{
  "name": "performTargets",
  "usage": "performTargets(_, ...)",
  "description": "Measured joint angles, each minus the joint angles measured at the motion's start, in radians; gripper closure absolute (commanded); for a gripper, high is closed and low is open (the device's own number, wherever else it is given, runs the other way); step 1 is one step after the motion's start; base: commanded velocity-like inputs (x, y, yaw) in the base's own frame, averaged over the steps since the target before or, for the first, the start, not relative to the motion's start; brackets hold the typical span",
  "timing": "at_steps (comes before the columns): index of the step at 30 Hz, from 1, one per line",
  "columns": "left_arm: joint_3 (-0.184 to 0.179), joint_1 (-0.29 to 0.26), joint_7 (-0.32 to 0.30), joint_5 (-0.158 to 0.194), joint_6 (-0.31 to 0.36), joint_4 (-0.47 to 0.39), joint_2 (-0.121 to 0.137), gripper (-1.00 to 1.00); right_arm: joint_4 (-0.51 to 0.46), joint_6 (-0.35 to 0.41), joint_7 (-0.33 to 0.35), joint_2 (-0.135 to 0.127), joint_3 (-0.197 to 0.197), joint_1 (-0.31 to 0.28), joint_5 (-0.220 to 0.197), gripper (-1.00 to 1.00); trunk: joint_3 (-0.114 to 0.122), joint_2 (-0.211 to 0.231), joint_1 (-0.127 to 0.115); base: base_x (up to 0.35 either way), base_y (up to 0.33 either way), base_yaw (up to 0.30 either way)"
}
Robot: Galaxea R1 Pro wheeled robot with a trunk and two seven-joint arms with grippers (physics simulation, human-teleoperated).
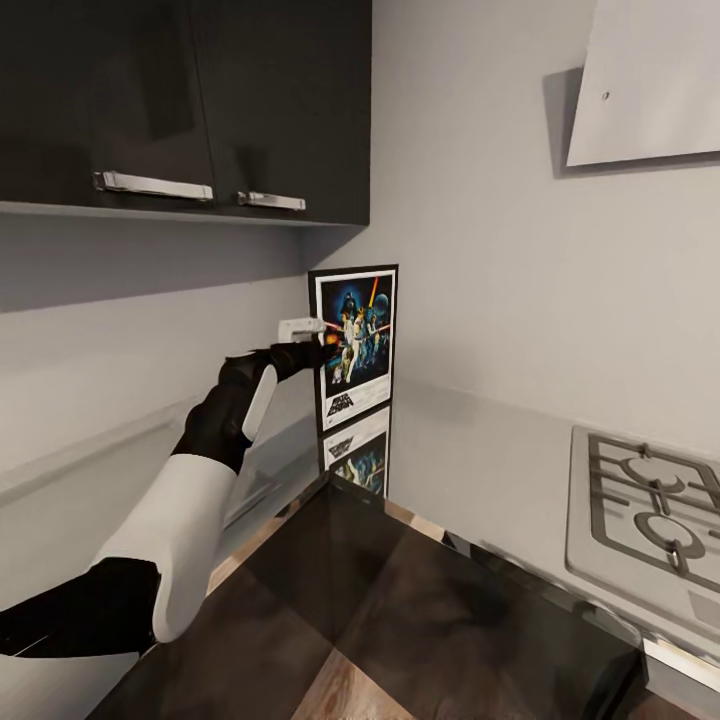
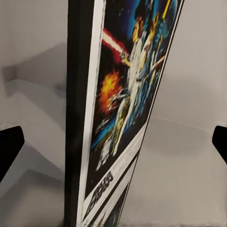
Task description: Pick up the poster from the kitchen countertop and hang it on one of the wall nails in the kitchen.
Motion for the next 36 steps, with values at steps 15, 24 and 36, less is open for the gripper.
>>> performTargets(15, 0.000, -0.137, -0.002, -0.001, 0.039, 0.159, -0.006, -1.00, 0.000, 0.001, 0.001, 0.000, 0.000, 0.000, 0.000, -1.00, 0.000, 0.000, 0.000, 0.000, 0.000, 0.000)
performTargets(24, 0.001, -0.194, 0.000, -0.002, 0.040, 0.183, -0.007, -1.00, 0.000, 0.001, 0.000, 0.000, 0.000, 0.000, 0.000, -1.00, -0.007, 0.000, 0.000, 0.000, 0.000, 0.000)
performTargets(36, 0.004, -0.197, -0.001, -0.003, 0.037, 0.173, -0.003, -1.00, 0.000, 0.001, 0.000, 0.000, 0.000, 0.000, 0.000, -1.00, -0.025, 0.000, 0.000, 0.000, 0.000, 0.000)
